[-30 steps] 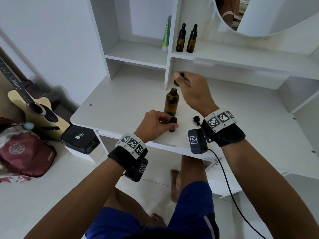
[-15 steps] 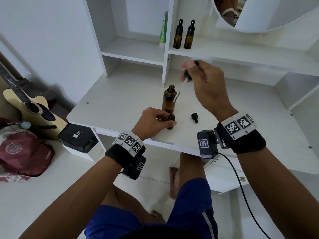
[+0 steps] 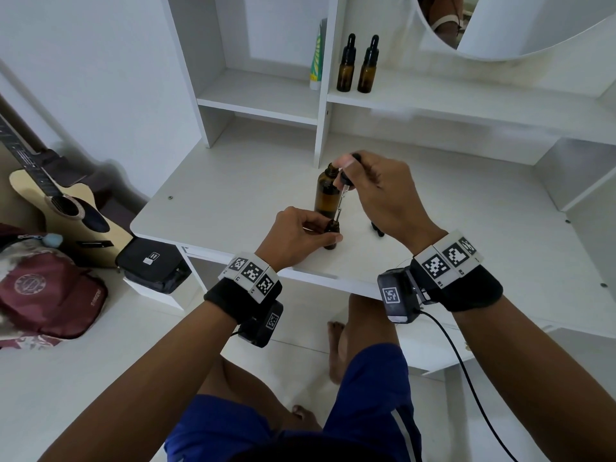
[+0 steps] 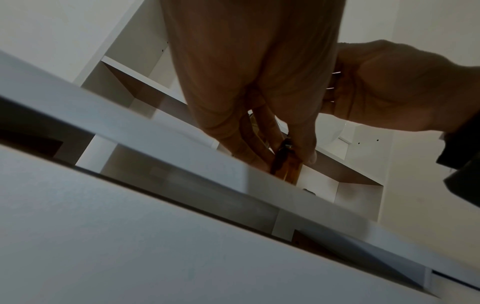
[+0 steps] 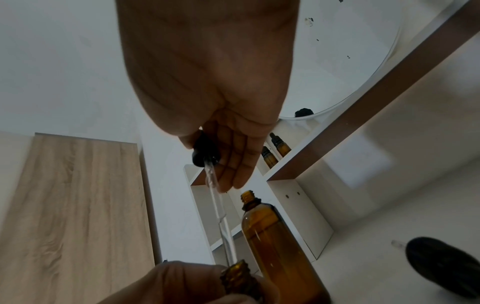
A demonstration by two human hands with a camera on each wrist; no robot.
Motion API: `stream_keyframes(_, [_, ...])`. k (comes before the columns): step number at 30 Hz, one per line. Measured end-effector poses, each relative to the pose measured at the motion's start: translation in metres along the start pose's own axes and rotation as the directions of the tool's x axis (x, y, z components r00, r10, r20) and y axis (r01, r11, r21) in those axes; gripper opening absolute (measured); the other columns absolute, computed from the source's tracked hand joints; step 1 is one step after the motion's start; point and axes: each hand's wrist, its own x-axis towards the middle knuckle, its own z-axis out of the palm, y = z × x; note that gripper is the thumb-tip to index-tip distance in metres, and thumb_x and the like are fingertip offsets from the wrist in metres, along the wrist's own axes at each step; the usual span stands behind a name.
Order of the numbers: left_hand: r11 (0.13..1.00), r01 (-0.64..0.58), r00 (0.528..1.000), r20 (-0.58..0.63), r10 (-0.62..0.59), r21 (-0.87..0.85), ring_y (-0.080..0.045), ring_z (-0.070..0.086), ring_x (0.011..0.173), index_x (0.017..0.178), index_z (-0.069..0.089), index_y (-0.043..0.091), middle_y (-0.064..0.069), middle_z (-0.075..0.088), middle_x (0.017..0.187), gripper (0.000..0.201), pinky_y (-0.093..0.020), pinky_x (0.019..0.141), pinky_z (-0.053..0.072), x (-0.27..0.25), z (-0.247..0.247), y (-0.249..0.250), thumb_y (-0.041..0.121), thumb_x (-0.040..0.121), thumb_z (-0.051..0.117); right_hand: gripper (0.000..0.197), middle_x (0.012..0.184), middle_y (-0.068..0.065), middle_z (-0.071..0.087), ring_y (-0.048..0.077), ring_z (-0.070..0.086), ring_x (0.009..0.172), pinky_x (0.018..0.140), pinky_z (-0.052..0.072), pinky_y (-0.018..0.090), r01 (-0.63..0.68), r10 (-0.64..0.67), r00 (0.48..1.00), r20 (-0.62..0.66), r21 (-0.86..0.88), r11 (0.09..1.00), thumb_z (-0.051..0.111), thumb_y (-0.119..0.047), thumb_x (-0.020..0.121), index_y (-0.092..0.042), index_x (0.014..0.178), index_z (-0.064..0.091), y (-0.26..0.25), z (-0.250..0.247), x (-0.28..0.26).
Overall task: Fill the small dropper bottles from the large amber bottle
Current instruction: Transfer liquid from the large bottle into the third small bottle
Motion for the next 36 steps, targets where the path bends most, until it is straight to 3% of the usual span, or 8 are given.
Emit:
stream_keyframes(5, [1.0, 0.002, 1.0, -0.002, -0.002, 0.009, -0.008, 0.072, 0.083, 0.099, 0.078, 0.014, 0.002, 0.076, 0.092, 0.027, -0.018, 0.084, 0.054, 0.0001, 0.0003, 0.0007, 0.025, 0.075, 0.083, 0.036, 0.078, 0.002, 0.072, 0.019, 0.068, 0.076, 0.078, 0.056, 0.045, -0.004, 0.003, 1.0, 0.011, 0.048, 0.999, 0.046, -0.026, 0.103, -0.004, 0.092, 0.073, 0.0034, -0.0007, 0.0007])
stream_keyframes(11, [1.0, 0.0, 1.0, -0.006, 0.0, 0.01, -0.008, 0.072, 0.084, 0.099, 0.078, 0.014, 0.001, 0.076, 0.092, 0.027, -0.018, 0.085, 0.054, -0.0001, 0.0003, 0.0008, 0.025, 0.075, 0.083, 0.039, 0.076, 0.0, 0.07, 0.018, 0.066, 0.071, 0.073, 0.055, 0.046, -0.004, 0.004, 1.0, 0.028, 0.009, 1.0, 0.047, -0.035, 0.101, -0.007, 0.091, 0.073, 0.0047, 0.0011, 0.0025])
stream_keyframes(17, [1.0, -0.006, 1.0, -0.004, 0.006, 0.008, -0.007, 0.071, 0.083, 0.097, 0.078, 0.014, 0.003, 0.076, 0.09, 0.026, -0.02, 0.085, 0.055, 0.0, 0.0001, -0.0002, 0.026, 0.075, 0.083, 0.041, 0.072, 0.002, 0.068, 0.019, 0.065, 0.071, 0.073, 0.054, 0.047, 0.016, -0.017, 0.999, 0.039, 0.022, 1.0, 0.045, -0.029, 0.103, -0.003, 0.086, 0.073, 0.0061, 0.0018, 0.0016])
stream_keyframes(22, [1.0, -0.014, 1.0, -0.008, 0.014, 0.014, -0.007, 0.071, 0.083, 0.098, 0.078, 0.013, 0.002, 0.076, 0.091, 0.027, -0.019, 0.084, 0.054, 0.0, -0.0001, 0.0006, 0.026, 0.075, 0.083, 0.041, 0.075, 0.003, 0.07, 0.021, 0.065, 0.069, 0.07, 0.054, 0.046, 0.002, -0.001, 0.999, 0.046, -0.03, 1.0, 0.046, -0.034, 0.102, -0.006, 0.088, 0.073, 0.0053, 0.0025, 0.002])
stream_keyframes(26, [1.0, -0.011, 1.0, -0.005, 0.011, 0.017, -0.006, 0.071, 0.082, 0.098, 0.078, 0.013, 0.003, 0.076, 0.09, 0.026, -0.018, 0.083, 0.054, 0.0, -0.0003, 0.001, 0.026, 0.075, 0.083, 0.039, 0.071, -0.01, 0.067, 0.007, 0.064, 0.067, 0.072, 0.056, 0.039, 0.018, -0.017, 0.999, 0.046, -0.026, 1.0, 0.047, -0.028, 0.103, -0.005, 0.087, 0.074, 0.0046, 0.0024, 0.0016])
stream_keyframes(30, [1.0, -0.014, 1.0, -0.005, 0.014, 0.021, -0.002, 0.07, 0.081, 0.097, 0.078, 0.015, 0.005, 0.075, 0.089, 0.025, -0.011, 0.079, 0.052, -0.0001, -0.0002, 0.0016, 0.025, 0.075, 0.083, 0.039, 0.071, -0.002, 0.068, 0.011, 0.065, 0.067, 0.072, 0.056, 0.041, -0.004, 0.005, 0.998, 0.061, -0.026, 1.0, 0.047, -0.031, 0.103, -0.006, 0.089, 0.073, 0.0035, 0.0035, 0.0014])
stream_keyframes(36, [1.0, -0.013, 1.0, -0.005, 0.014, 0.019, -0.002, 0.07, 0.079, 0.096, 0.079, 0.014, 0.005, 0.076, 0.087, 0.023, -0.011, 0.079, 0.052, -0.0007, -0.0007, 0.0021, 0.025, 0.075, 0.083, 0.04, 0.07, -0.005, 0.068, 0.01, 0.065, 0.066, 0.072, 0.056, 0.04, 0.014, -0.012, 0.999, 0.049, -0.043, 0.999, 0.047, -0.03, 0.103, -0.006, 0.086, 0.074, 0.0045, 0.0034, 0.0012])
